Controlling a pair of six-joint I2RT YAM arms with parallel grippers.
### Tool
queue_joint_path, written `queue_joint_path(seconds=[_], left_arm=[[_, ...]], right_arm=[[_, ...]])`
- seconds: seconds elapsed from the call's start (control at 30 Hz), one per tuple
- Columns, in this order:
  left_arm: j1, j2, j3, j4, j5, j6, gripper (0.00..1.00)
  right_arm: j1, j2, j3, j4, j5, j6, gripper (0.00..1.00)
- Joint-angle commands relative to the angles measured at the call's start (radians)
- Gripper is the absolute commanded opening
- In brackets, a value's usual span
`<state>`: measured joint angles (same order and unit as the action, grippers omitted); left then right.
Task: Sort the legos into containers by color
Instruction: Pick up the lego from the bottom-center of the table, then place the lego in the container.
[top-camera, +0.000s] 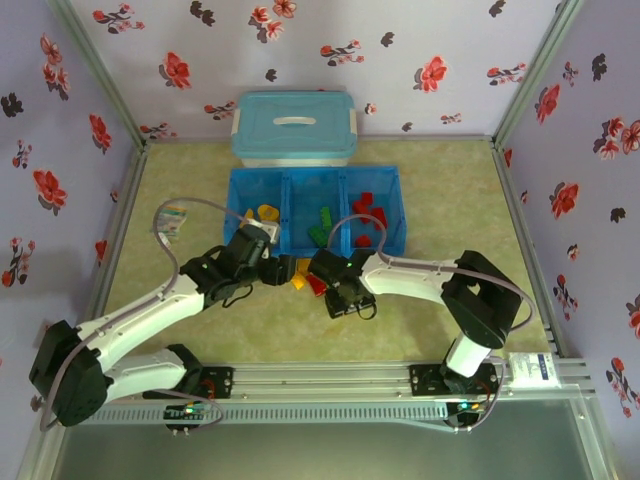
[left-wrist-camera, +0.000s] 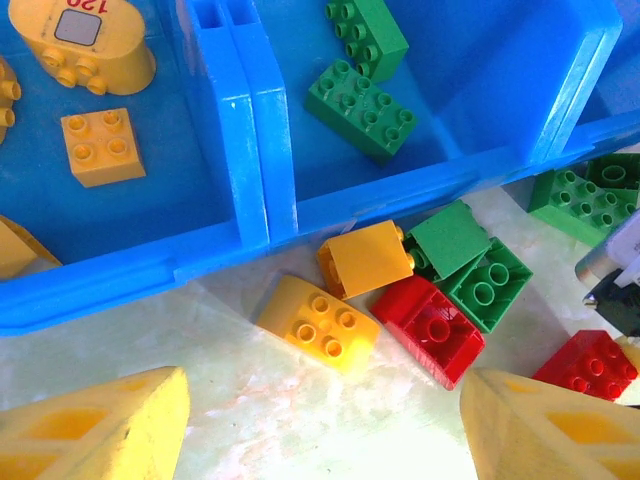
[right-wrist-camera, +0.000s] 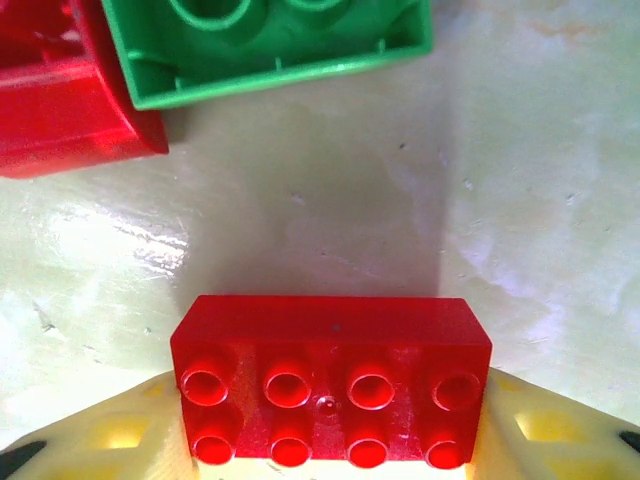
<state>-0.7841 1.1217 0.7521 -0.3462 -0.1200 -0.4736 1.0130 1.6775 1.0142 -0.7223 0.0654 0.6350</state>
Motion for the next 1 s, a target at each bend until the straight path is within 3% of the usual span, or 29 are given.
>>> queue_joint_path(seconds=[0.0,0.2,0.4,0.5,0.7,0.97], left_arm=[[0.009,-0.038,-0.019,0.013,-0.020,-0.021,0.71],[0.008,-0.057,-0.039,0.013,-0.019,-0.033,0.71],[0.010,-0.090,-0.066,0.009,-0.008,-0.047,0.70],[0.008,-0.104,-0.087,0.008,0.009,-0.055,0.70],[-0.001,-0.111,-0.142,0.010,0.023,-0.087,0.70],[-0.013,-0.141,-0.193,0.025,0.023,-0.124,0.70]], right_arm=[[0.005,-0.049,0.051,-0.083,0.080,-0.005,0.48],[-0.086,-0.158,0.150,-0.187,0.142,-0.050,0.48],[-0.268,-0.231,0.233,-0.237,0.165,-0.117,0.49],[-0.372,-0.240,0.247,-0.198,0.109,-0.142,0.50],[-0.500,-0.149,0.327,-0.161,0.029,-0.189,0.49],[-0.563,0.008,0.472,-0.164,0.011,-0.218,0.52]])
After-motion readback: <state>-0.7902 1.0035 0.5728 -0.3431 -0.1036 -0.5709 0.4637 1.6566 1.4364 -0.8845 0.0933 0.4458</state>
